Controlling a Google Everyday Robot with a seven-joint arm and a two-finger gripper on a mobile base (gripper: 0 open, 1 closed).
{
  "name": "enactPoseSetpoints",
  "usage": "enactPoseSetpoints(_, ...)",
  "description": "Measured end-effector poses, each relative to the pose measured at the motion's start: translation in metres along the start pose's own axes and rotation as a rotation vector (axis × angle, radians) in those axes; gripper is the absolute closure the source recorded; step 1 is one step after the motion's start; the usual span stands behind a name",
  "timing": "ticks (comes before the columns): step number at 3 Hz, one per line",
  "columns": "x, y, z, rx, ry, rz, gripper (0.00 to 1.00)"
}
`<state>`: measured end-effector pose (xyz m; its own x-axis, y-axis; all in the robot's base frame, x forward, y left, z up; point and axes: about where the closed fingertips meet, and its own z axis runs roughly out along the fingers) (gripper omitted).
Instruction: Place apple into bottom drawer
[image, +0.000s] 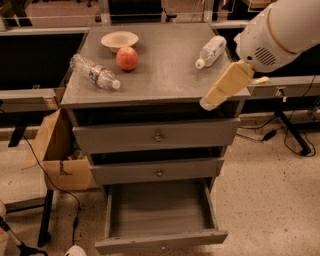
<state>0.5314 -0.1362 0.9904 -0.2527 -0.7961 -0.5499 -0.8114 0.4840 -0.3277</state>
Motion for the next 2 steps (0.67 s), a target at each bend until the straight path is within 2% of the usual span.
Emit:
enactPoseSetpoints(1,-0.030,-0.009,0.032,0.025,-0.062,0.032,0.00)
enactPoseSetpoints(2,-0.071,-0.013,0.076,0.019,-0.151,0.080,0.00)
